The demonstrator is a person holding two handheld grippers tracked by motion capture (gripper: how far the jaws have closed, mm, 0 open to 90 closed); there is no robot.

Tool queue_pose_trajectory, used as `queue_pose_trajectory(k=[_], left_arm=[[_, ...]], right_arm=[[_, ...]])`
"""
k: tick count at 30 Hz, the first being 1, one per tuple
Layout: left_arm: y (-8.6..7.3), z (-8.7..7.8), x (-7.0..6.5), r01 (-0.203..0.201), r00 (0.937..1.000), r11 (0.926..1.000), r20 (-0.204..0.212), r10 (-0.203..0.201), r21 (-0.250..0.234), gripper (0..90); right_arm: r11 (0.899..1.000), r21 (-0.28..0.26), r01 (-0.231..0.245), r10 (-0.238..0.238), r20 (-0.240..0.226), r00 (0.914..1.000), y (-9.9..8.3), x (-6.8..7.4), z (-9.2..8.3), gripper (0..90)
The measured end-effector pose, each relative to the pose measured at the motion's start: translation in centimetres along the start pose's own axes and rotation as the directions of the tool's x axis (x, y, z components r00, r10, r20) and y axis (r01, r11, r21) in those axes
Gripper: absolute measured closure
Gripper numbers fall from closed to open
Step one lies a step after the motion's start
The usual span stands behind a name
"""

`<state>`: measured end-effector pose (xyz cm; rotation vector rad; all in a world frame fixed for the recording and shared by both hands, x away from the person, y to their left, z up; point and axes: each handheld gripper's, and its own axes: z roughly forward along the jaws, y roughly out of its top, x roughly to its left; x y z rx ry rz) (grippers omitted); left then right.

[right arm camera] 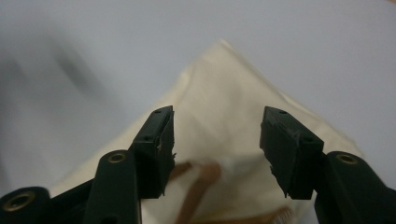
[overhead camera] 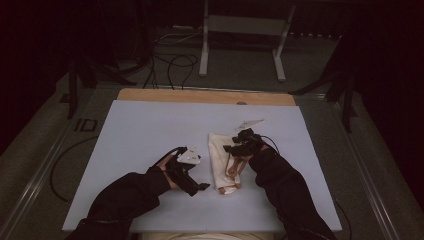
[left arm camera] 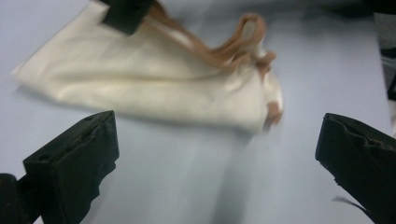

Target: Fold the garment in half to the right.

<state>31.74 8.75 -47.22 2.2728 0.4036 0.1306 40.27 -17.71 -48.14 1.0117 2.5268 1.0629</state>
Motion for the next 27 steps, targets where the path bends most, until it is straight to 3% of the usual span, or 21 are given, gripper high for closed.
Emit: queue_pose_trajectory(k=[5, 11, 13, 14, 15, 17, 19, 23, 27], left_arm=[[-2.2, -1.8, 0.5, 0.059, 0.9982, 0.9978, -0.009, -0.059, -0.029, 0.5], [-4.3, -3.5, 0.6, 0.094, 0.9943, 0.9933, -0.044, -0.097, -0.067, 0.5], [-5.0, -4.0, 0.6, 0.103, 0.9929, 0.9914, -0.05, -0.107, -0.081, 0.5], [-5.4, -4.2, 0.6, 0.113, 0.9919, 0.9898, -0.049, -0.117, -0.087, 0.5], [-5.7, -4.4, 0.7, 0.119, 0.991, 0.9886, -0.05, -0.124, -0.092, 0.5], [-6.3, -4.8, 0.8, 0.137, 0.9885, 0.985, -0.049, -0.143, -0.104, 0.5], [-7.0, -5.1, 0.8, 0.154, 0.9856, 0.9813, -0.053, -0.161, -0.116, 0.5], [-7.9, -5.6, 0.9, 0.172, 0.9809, 0.9764, -0.07, -0.182, -0.131, 0.5], [-8.4, -5.9, 0.9, 0.178, 0.9776, 0.9744, -0.089, -0.191, -0.138, 0.5]], right_arm=[[1.0, 0.016, -0.012, 0.012, 0.02, 0.9997, -0.9, -0.5, -0.5, 49.3], [0.999, 0.032, -0.023, 0.022, 0.039, 0.999, -2.2, -1.1, -1.0, 50.4], [0.999, 0.031, -0.015, 0.013, 0.07, 0.9975, -2.7, -1.3, -1.3, 63.9], [1.0, 0.025, -0.013, 0.011, 0.078, 0.9969, -2.9, -1.4, -1.4, 65.1], [0.999, 0.023, -0.032, 0.03, 0.072, 0.997, -3.0, -1.5, -1.5, 73.5], [0.999, 0.026, -0.047, 0.046, 0.047, 0.9978, -3.3, -1.7, -1.6, 77.9], [0.999, 0.042, -0.035, 0.033, 0.045, 0.9985, -3.5, -1.8, -1.7, 87.4], [0.998, 0.052, -0.039, 0.037, 0.044, 0.9984, -3.7, -1.9, -1.7, 89.9], [0.997, 0.075, -0.007, 0.002, 0.072, 0.9974, -4.0, -1.9, -1.6, 90.0]])
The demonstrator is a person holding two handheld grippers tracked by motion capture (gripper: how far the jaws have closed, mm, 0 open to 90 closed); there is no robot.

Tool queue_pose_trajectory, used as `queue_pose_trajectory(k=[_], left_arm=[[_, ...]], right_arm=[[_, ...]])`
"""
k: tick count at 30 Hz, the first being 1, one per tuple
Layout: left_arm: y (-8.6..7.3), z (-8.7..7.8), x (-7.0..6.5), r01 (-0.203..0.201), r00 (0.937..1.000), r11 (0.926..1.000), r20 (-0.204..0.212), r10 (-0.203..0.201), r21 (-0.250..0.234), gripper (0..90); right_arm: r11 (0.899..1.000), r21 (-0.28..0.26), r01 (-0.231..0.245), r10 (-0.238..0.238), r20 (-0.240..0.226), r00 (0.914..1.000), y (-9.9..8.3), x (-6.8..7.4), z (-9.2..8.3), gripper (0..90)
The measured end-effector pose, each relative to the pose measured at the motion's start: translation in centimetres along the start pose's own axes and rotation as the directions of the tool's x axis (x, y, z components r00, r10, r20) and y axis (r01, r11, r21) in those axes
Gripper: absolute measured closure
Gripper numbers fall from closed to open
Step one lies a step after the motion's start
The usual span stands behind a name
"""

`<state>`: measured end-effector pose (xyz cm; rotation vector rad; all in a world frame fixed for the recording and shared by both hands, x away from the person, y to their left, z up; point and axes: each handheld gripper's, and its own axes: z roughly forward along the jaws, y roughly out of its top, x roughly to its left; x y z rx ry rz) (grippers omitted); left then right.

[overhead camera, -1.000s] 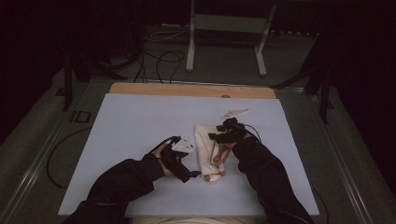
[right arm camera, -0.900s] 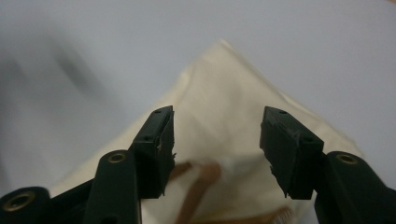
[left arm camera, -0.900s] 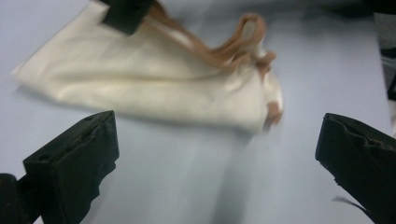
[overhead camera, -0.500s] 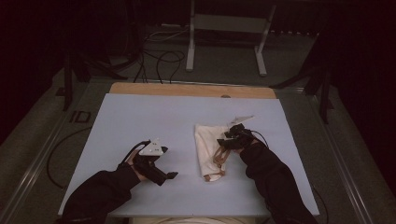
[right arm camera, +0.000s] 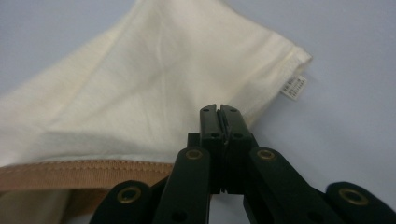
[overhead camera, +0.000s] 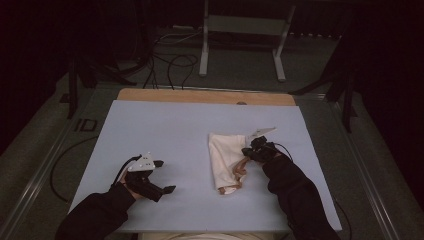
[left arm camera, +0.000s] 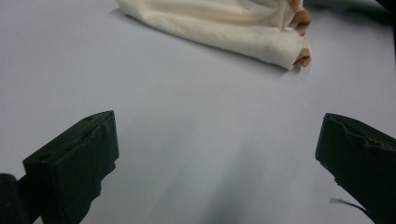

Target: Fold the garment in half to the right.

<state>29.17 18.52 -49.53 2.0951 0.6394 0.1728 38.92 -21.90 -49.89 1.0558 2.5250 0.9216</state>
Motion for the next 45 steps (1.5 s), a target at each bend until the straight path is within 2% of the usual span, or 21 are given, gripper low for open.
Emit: queue_pose_trajectory(k=[4, 6, 9, 11, 13, 16, 19, 23, 26, 31, 36, 37, 39, 42, 45], left_arm=[[-0.4, -0.2, 0.2, 0.006, 0.9995, 1.0, -0.031, -0.006, 0.007, 0.5], [-0.6, -0.3, 0.3, 0.011, 0.9994, 0.9999, -0.034, -0.01, 0.01, 0.5], [-0.9, -0.2, 0.3, 0.014, 0.9992, 0.9999, -0.036, -0.014, 0.005, 0.5], [-1.0, -0.3, 0.2, 0.008, 0.999, 1.0, -0.045, -0.008, 0.005, 0.5], [-1.0, -0.4, 0.1, 0.006, 0.999, 1.0, -0.043, -0.006, -0.007, 0.5], [-1.0, -0.6, 0.1, 0.002, 0.9989, 0.9997, -0.047, -0.003, -0.026, 0.5], [-1.2, -0.8, 0.2, 0.004, 0.9987, 0.9993, -0.05, -0.006, -0.038, 0.5], [-1.5, -1.0, 0.2, 0.012, 0.9984, 0.9981, -0.054, -0.015, -0.06, 0.5], [-1.7, -1.2, 0.1, 0.013, 0.998, 0.9978, -0.061, -0.017, -0.065, 0.5], [-2.0, -1.2, 0.3, 0.016, 0.9976, 0.9975, -0.066, -0.02, -0.068, 0.5], [-2.1, -1.0, 0.5, 0.02, 0.9982, 0.9976, -0.056, -0.024, -0.066, 0.5], [-2.1, -0.9, 0.5, 0.021, 0.9984, 0.9976, -0.051, -0.025, -0.066, 0.5], [-2.1, -0.8, 0.5, 0.018, 0.9985, 0.9975, -0.051, -0.022, -0.068, 0.5], [-2.1, -0.9, 0.5, 0.017, 0.9985, 0.9973, -0.05, -0.021, -0.072, 0.5], [-2.0, -1.0, 0.6, 0.023, 0.9981, 0.9966, -0.055, -0.027, -0.079, 0.5]], right_arm=[[0.999, 0.003, -0.032, 0.032, 0.009, 0.9995, -0.7, -0.7, 0.3, 90.0], [0.999, -0.007, -0.04, 0.041, 0.019, 0.999, -0.9, -0.9, 0.3, 89.4], [0.998, -0.021, -0.059, 0.059, 0.01, 0.9982, -1.3, -1.1, 0.4, 88.2], [0.998, -0.027, -0.062, 0.063, 0.013, 0.998, -1.3, -1.1, 0.3, 81.5], [0.997, -0.035, -0.07, 0.07, -0.013, 0.9975, -1.1, -1.2, 0.2, 75.4], [0.996, -0.057, -0.066, 0.065, -0.024, 0.9976, -0.6, -1.4, -0.2, 72.1], [0.994, -0.083, -0.067, 0.066, -0.012, 0.9978, 0.4, -1.9, -0.7, 69.9], [0.989, -0.114, -0.093, 0.093, -0.003, 0.9957, 1.9, -3.0, -0.9, 66.3], [0.985, -0.116, -0.129, 0.129, -0.014, 0.9916, 2.8, -3.9, -0.2, 61.5], [0.982, -0.082, -0.17, 0.169, -0.021, 0.9855, 3.4, -4.9, 1.8, 53.5], [0.983, -0.034, -0.178, 0.176, -0.044, 0.9834, 3.3, -5.2, 3.1, 56.8], [0.988, -0.018, -0.156, 0.155, -0.031, 0.9874, 3.2, -5.0, 3.5, 72.6], [0.989, -0.02, -0.146, 0.146, -0.012, 0.9892, 3.2, -5.0, 3.5, 84.4], [0.99, -0.036, -0.139, 0.139, -0.001, 0.9903, 3.3, -5.0, 3.2, 86.9], [0.991, -0.073, -0.114, 0.116, 0.032, 0.9927, 3.8, -4.8, 2.5, 87.5]])
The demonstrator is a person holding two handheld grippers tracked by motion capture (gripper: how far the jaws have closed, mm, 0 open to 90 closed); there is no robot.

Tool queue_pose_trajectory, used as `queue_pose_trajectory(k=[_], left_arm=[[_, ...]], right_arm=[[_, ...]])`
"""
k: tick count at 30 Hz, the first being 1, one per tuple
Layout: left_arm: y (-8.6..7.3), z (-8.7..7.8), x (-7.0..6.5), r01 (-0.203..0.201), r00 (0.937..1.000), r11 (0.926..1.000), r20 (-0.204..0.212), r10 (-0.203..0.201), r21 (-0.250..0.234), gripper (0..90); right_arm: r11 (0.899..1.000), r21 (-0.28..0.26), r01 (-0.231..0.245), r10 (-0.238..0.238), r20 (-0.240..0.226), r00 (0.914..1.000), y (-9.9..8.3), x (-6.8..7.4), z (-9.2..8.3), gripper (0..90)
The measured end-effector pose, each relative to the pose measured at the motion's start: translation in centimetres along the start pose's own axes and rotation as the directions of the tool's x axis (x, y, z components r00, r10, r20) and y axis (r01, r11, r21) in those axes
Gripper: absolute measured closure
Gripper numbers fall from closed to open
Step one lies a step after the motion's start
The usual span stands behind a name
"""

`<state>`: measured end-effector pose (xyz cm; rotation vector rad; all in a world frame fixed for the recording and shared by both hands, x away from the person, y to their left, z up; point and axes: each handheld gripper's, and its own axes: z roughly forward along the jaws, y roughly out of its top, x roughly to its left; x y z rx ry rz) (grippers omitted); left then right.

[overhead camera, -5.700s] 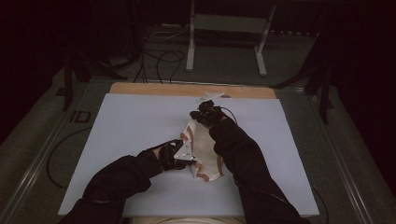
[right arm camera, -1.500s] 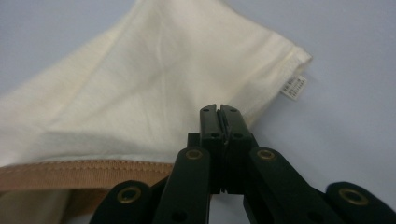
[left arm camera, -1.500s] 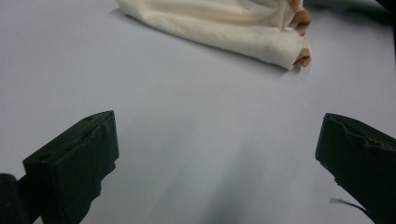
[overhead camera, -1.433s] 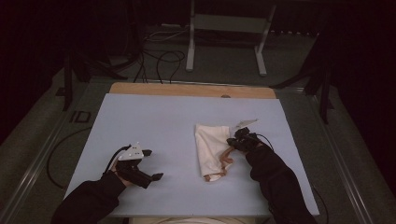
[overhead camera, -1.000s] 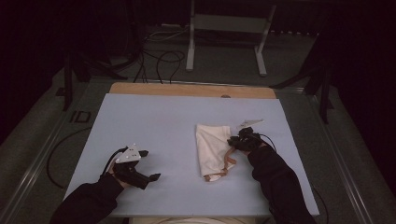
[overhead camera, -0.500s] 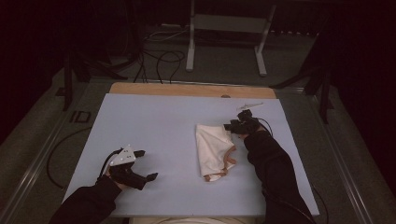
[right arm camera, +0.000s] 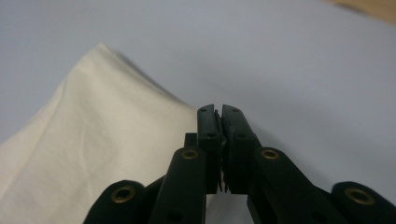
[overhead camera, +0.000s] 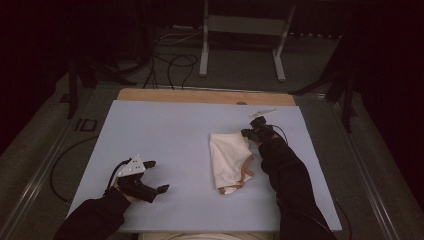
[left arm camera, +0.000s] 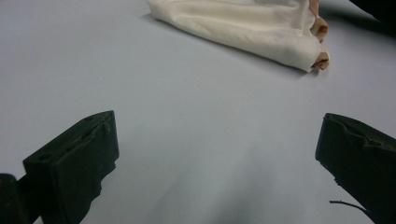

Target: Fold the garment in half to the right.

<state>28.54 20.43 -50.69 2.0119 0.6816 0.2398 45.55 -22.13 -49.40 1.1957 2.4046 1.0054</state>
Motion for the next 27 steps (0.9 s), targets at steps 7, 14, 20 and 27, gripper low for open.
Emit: queue_pose_trajectory(k=[7, 14, 20, 27], left_arm=[[0.0, 0.0, 0.1, -0.001, 1.0, 1.0, -0.007, 0.001, -0.005, 0.5], [0.0, -0.1, 0.2, 0.003, 0.9998, 1.0, -0.018, -0.003, -0.009, 0.5], [0.0, -0.2, 0.2, 0.002, 0.9997, 1.0, -0.023, -0.002, -0.009, 0.5], [0.0, -0.3, 0.4, 0.0, 0.9994, 1.0, -0.034, 0.0, -0.008, 0.5]], right_arm=[[1.0, -0.03, -0.006, 0.008, 0.047, 0.9989, 0.4, -0.5, -0.6, 87.4], [0.999, -0.015, -0.031, 0.032, 0.069, 0.9971, -0.3, -1.1, 0.1, 87.2], [0.999, 0.009, -0.043, 0.042, 0.065, 0.997, -1.0, -1.1, 1.0, 86.6], [0.998, 0.03, -0.059, 0.057, 0.067, 0.9962, -1.5, -1.2, 1.7, 79.5]])
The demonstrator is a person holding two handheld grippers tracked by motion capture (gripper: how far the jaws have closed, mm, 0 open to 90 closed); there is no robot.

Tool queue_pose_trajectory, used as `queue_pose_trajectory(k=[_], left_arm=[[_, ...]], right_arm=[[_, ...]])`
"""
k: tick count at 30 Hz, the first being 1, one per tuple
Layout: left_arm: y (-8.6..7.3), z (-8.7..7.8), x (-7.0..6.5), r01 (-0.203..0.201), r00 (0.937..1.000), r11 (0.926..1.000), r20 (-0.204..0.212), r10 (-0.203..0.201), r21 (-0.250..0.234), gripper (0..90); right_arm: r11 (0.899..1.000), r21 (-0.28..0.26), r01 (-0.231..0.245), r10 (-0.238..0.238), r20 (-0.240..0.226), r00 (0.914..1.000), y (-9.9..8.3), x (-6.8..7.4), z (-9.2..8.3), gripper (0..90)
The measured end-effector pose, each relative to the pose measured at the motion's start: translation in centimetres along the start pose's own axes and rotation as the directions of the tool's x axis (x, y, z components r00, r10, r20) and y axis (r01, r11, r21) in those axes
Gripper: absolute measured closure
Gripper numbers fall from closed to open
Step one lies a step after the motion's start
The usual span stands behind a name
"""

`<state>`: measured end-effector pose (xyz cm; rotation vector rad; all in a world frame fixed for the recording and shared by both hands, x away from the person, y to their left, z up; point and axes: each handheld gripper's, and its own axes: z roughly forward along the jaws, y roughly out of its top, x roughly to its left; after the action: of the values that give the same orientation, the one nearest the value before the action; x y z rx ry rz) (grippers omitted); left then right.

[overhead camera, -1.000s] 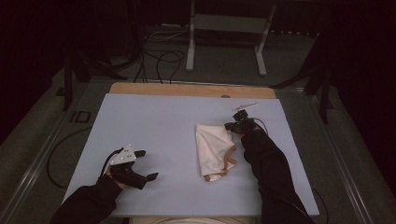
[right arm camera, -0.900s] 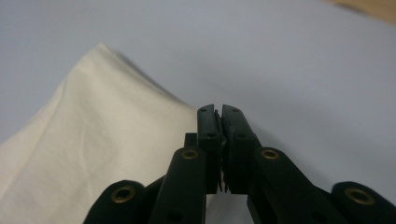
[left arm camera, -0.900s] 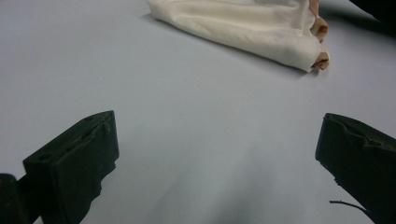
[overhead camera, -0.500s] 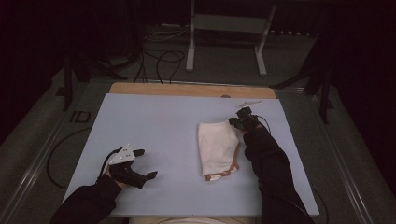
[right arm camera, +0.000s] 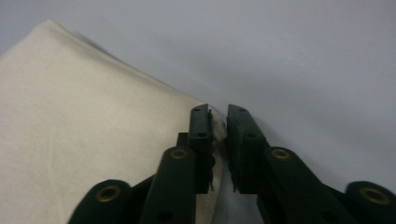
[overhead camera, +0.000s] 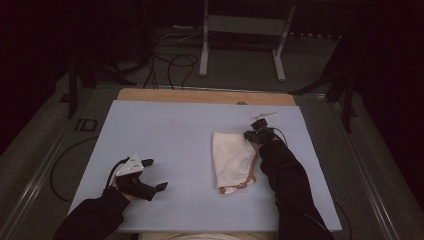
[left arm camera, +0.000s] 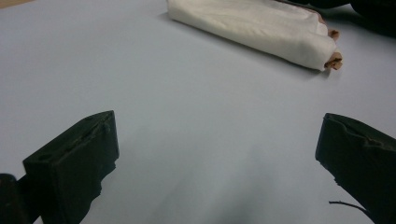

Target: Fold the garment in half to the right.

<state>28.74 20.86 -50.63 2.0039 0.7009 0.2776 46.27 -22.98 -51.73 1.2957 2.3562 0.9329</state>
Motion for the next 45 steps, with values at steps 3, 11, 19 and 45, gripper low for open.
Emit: queue_pose_trajectory(k=[3, 11, 19, 45], left_arm=[[0.0, -0.1, 0.1, -0.001, 0.9999, 1.0, -0.01, 0.001, 0.0, 0.5], [0.0, -0.2, 0.2, 0.0, 0.9999, 1.0, -0.016, 0.0, -0.003, 0.5], [-0.1, -0.3, 0.2, -0.002, 0.9998, 1.0, -0.022, 0.002, 0.001, 0.5], [-0.2, -0.5, 0.3, -0.008, 0.9995, 0.9999, -0.032, 0.008, 0.008, 0.5]], right_arm=[[1.0, -0.015, -0.004, 0.004, 0.005, 1.0, 0.4, 0.0, -0.5, 67.4], [0.999, -0.046, 0.014, -0.016, -0.031, 0.9994, 1.6, 0.7, -1.6, 36.1], [0.997, -0.071, 0.03, -0.038, -0.119, 0.9922, 2.4, 2.4, -1.8, 14.7], [0.987, -0.088, 0.138, -0.155, -0.241, 0.9579, 3.3, 6.1, -3.9, 10.6]])
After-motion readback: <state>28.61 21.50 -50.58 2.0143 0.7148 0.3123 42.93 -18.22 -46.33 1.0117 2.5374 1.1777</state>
